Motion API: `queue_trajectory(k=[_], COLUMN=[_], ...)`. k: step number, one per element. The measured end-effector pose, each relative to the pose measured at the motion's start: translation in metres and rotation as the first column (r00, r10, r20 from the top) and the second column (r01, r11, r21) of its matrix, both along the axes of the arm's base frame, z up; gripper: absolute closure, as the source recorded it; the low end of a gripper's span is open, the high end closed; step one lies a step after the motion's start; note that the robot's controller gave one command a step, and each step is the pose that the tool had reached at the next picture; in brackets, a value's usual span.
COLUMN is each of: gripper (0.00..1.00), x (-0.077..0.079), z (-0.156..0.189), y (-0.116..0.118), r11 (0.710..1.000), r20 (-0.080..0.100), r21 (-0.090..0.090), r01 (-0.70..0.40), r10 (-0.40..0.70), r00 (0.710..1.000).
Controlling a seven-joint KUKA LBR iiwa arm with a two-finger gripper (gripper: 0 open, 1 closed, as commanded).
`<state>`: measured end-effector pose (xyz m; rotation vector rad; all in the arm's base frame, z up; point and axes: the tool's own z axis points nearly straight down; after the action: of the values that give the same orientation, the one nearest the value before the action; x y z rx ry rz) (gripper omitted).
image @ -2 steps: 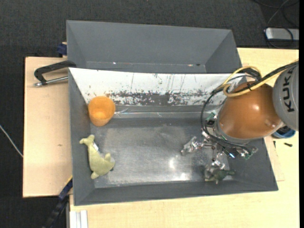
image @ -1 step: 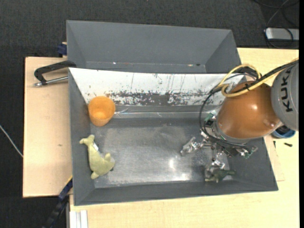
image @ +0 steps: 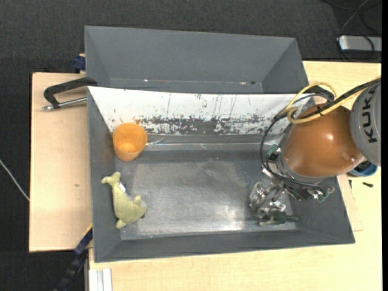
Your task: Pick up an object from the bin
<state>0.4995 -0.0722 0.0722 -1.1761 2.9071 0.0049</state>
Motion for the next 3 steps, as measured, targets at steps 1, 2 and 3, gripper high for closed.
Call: queue_trajectory(k=[1,2,3], gripper=[0.00,0.00,0.00], x=[0.002,0.001,0.034], z=[0.000,0.000,0.004], y=[0.013,0.014,0.007], r11=[1.000,1.000,0.993], r20=[0.007,0.004,0.029], r21=[0.021,0.020,0.019], r01=[-0.002,-0.018,-0.118], r10=[0.002,0.017,0.117], r00=[1.000,1.000,0.993])
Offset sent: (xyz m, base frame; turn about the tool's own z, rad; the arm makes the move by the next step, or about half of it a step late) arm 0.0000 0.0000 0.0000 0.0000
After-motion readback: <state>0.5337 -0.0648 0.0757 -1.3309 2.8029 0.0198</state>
